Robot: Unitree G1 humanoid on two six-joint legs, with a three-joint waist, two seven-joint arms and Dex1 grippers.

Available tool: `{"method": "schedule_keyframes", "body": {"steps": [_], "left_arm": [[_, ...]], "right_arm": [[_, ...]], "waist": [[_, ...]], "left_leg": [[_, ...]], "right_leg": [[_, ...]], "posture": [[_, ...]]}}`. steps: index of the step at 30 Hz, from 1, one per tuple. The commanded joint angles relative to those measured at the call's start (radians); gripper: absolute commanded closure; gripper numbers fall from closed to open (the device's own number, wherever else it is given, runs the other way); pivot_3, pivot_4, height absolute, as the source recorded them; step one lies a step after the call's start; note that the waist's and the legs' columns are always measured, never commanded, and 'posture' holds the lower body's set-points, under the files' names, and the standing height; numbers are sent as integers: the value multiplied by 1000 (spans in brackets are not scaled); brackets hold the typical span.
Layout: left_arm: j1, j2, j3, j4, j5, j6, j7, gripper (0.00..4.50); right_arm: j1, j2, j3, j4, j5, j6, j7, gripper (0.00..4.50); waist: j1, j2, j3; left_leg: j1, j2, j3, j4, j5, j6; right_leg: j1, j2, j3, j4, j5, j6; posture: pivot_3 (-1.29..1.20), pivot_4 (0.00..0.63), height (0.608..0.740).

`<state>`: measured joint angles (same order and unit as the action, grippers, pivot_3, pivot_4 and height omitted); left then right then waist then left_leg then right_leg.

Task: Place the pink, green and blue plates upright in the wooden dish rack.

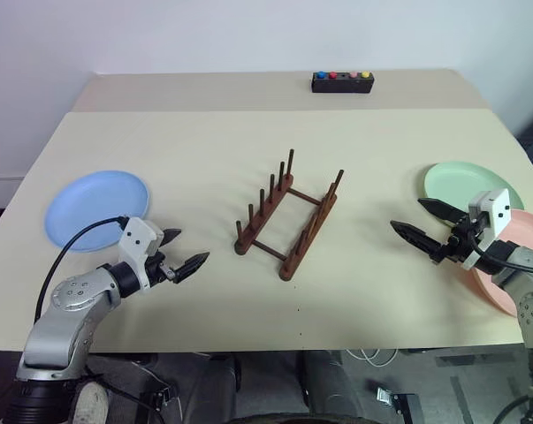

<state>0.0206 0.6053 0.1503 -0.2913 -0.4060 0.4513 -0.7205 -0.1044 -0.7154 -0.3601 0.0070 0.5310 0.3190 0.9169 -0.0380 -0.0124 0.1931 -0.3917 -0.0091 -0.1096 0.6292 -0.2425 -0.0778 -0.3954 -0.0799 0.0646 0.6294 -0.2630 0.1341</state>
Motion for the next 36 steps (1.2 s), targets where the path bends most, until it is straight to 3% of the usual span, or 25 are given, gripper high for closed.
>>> {"method": "schedule_keyframes", "body": {"steps": [1,14,22,26,29,36], "left_arm": [[-5,9,23,-54,-22,11,6,34],[61,48,9,-164,-78,78,-38,34],[27,67,-89,-174,-107,94,-136,34],[-150,13,-343,-96,-20,108,-206,34],[-233,-62,-388,-15,-43,124,-218,34],[-362,-192,-503,187,51,69,-220,34]], "right_arm": [[-30,22,4,19,-2,-32,-4,62],[-30,53,32,-7,-11,-53,-27,62],[6,90,47,-80,-7,-35,-69,62],[57,76,5,-134,11,-29,-79,62],[77,83,-1,-156,9,-25,-98,62],[107,84,-15,-201,17,-18,-130,62]], "waist": [[0,0,0],[0,0,0],[0,0,0],[25,1,0],[21,0,0],[22,1,-1]], "left_leg": [[0,0,0,0,0,0],[0,0,0,0,0,0],[0,0,0,0,0,0],[0,0,0,2,0,0],[0,-1,0,3,0,0],[0,0,0,2,0,0]], "right_leg": [[0,0,0,0,0,0],[0,0,0,0,0,0],[0,0,0,0,0,0],[1,0,0,0,0,0],[2,0,0,-1,0,0],[0,1,0,1,0,1]], "posture": [[0,150,734],[0,150,734],[0,150,734],[0,150,734],[0,150,734],[0,150,734]]}}
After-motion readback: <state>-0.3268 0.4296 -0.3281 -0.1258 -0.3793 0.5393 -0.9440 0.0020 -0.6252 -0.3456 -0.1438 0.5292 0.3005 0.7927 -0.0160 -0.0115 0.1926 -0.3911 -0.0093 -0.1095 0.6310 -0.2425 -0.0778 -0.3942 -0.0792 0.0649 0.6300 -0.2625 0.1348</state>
